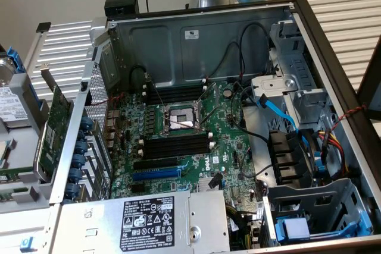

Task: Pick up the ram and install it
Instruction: 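Pick up the ram and move it above insertion slot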

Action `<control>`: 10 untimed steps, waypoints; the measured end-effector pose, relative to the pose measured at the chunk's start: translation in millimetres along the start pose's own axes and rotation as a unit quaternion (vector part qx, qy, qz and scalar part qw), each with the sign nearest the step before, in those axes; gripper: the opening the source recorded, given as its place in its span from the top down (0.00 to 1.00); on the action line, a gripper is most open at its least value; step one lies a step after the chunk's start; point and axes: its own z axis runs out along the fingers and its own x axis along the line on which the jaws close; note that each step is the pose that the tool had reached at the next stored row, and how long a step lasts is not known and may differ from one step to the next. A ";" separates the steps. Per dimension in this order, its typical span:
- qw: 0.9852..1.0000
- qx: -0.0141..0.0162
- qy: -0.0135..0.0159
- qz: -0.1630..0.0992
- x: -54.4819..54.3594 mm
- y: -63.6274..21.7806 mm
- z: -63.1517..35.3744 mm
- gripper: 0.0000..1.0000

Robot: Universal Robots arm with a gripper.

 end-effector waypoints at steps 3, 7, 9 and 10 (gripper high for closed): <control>1.000 0.000 0.000 -0.016 0.2 0.9 4.8 0.89; 0.999 0.000 0.001 -0.039 0.3 1.9 9.9 0.89; 0.999 0.000 0.001 -0.046 0.4 2.5 12.2 0.89; 0.999 0.000 0.001 -0.047 0.5 3.1 13.5 0.89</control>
